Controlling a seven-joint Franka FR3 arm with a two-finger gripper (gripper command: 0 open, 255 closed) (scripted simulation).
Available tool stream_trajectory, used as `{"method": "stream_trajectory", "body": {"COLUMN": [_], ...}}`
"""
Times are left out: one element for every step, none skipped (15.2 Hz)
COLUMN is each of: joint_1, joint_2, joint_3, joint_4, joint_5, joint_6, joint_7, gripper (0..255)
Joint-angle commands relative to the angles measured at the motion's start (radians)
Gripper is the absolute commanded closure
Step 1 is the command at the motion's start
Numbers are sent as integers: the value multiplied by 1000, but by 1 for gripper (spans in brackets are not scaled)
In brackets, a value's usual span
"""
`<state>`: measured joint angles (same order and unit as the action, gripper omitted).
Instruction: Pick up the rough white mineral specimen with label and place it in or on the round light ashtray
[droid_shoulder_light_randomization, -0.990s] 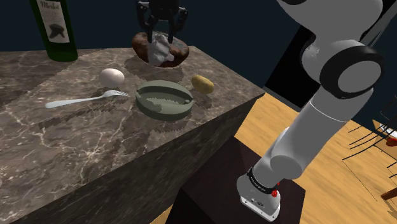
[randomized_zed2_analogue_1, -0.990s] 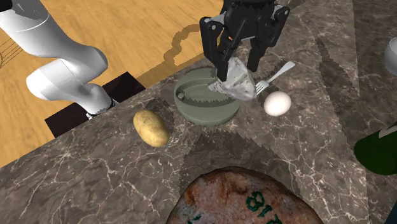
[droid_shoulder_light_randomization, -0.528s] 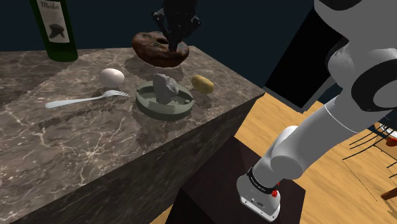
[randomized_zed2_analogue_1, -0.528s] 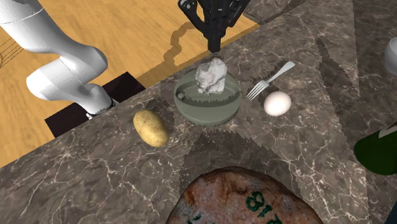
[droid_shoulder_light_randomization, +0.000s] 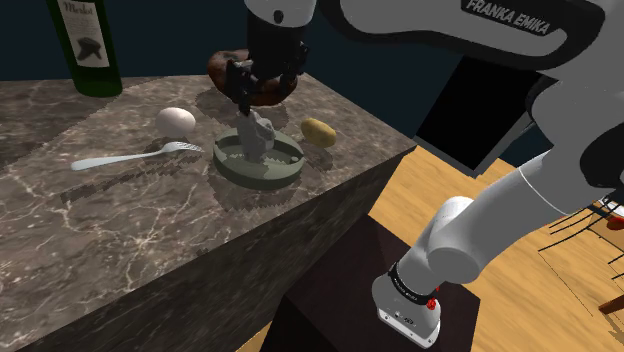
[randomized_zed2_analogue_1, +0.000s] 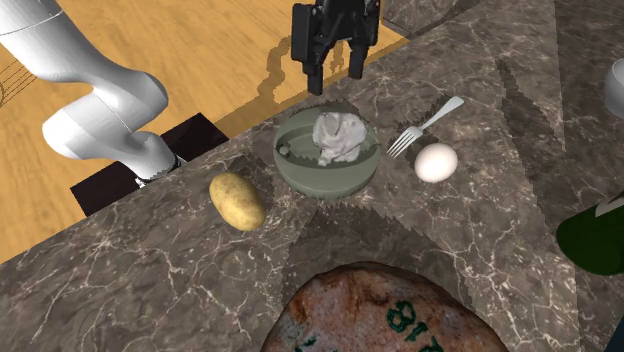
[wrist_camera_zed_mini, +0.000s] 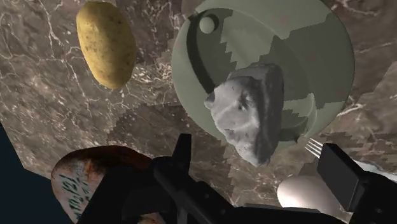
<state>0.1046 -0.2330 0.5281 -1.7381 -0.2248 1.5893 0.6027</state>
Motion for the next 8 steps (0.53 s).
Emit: {"method": "stream_trajectory", "body": {"joint_1": [37,50,50,49,48,48,47,46], "joint_2": [-61,-79,-80,-81,-82,-83,-83,-84], "joint_3": [12,13,10,7,4,1,-1,-4], "joint_4": [-129,-171,-185,-199,-212,-225,-238,-251], "joint_5": [-53,-69,-70,-71,-71,-72,-73,-75], "joint_6": [83,112,125,139,152,165,179,192], "joint_7": [-131,-169,-169,-168,-168,-168,-167,-167], "gripper": [0,0,0,0,0,0,0,0]}}
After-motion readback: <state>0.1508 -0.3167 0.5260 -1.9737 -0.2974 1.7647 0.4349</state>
